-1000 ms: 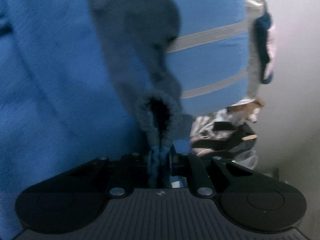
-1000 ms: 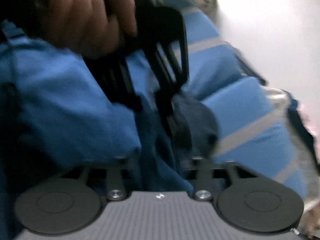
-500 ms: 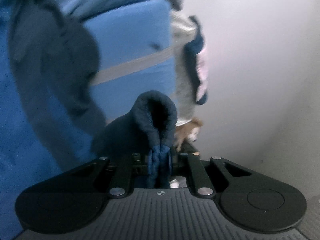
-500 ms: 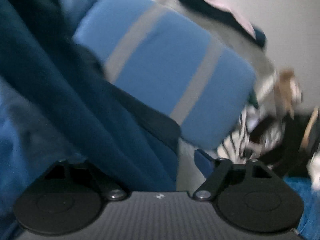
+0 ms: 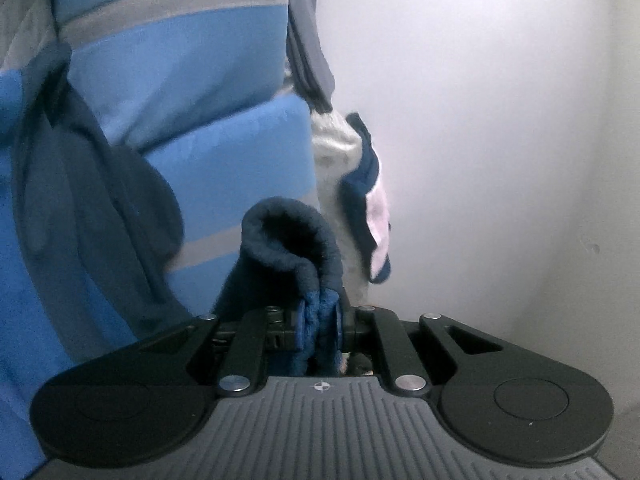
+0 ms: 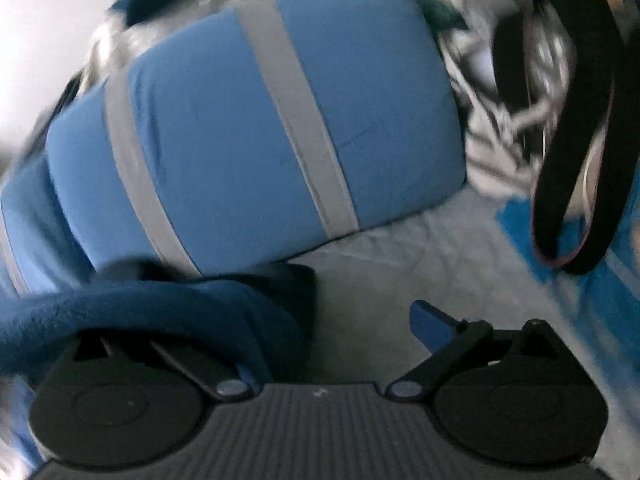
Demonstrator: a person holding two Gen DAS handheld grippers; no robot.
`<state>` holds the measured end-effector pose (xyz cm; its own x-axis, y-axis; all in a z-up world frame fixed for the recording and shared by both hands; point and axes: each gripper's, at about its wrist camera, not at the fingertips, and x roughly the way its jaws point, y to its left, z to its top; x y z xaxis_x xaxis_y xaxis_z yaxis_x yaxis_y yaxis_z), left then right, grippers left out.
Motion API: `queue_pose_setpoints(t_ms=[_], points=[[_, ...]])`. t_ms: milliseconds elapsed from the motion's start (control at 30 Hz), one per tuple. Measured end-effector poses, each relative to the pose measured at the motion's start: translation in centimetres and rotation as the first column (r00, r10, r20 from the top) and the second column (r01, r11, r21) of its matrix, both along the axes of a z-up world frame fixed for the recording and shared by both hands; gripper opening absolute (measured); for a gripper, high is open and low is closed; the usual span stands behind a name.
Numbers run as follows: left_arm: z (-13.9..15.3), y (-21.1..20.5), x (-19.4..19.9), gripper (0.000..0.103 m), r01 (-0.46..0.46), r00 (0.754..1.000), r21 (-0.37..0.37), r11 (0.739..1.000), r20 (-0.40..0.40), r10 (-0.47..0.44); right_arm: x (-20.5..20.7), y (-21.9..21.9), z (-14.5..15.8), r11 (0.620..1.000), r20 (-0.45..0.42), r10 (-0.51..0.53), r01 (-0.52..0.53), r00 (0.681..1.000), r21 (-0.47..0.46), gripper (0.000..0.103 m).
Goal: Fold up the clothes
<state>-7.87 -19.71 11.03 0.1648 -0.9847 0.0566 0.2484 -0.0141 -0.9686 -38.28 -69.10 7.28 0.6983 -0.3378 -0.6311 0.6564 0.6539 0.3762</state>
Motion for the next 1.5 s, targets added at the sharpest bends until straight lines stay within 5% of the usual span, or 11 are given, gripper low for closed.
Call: queue_pose_setpoints(t_ms=[67, 300, 567, 767, 967, 1267, 1500], points=[[0.0, 0.0, 0.4, 0.013, -0.02, 1.0, 0.011, 1.0, 0.015, 0.02, 0.6, -0.7, 0.3, 1.0, 0.008, -0.012, 0.012, 1.0, 0.029, 0.103], [-0.5, 0.3, 1.5, 0.013, -0.07, 0.998, 0.01, 0.998, 0.006, 0.07, 3.9, 3.3, -1.6, 0.964, -0.192, 0.126, -0.165, 0.973, -0.207, 0.103], [-0.8, 0.8, 1.5, 0.013, -0.078, 0.997, -0.011, 0.997, -0.023, 0.078, 3.1, 5.3, -3.0, 0.917, -0.233, 0.288, -0.338, 0.929, -0.21, 0.103], [-0.9, 0.9, 1.4, 0.013, -0.078, 0.996, -0.026, 0.997, -0.036, 0.077, 1.6, 6.3, -4.0, 0.857, -0.306, 0.396, -0.468, 0.866, -0.215, 0.103], [-0.8, 0.9, 1.2, 0.013, -0.07, 0.997, -0.038, 0.997, -0.038, 0.069, 2.0, 7.3, -6.1, 0.848, -0.338, 0.396, -0.481, 0.854, -0.223, 0.103], [-0.6, 1.4, 1.3, 0.013, -0.081, 0.996, -0.058, 0.995, -0.042, 0.078, 3.5, 9.8, -7.9, 0.721, -0.525, 0.25, -0.519, 0.813, -0.46, 0.103], [-0.3, 3.0, 2.1, 0.013, -0.121, 0.991, -0.069, 0.99, -0.057, 0.118, 0.9, 6.4, -7.0, 0.781, -0.455, 0.218, -0.434, 0.864, -0.45, 0.103]])
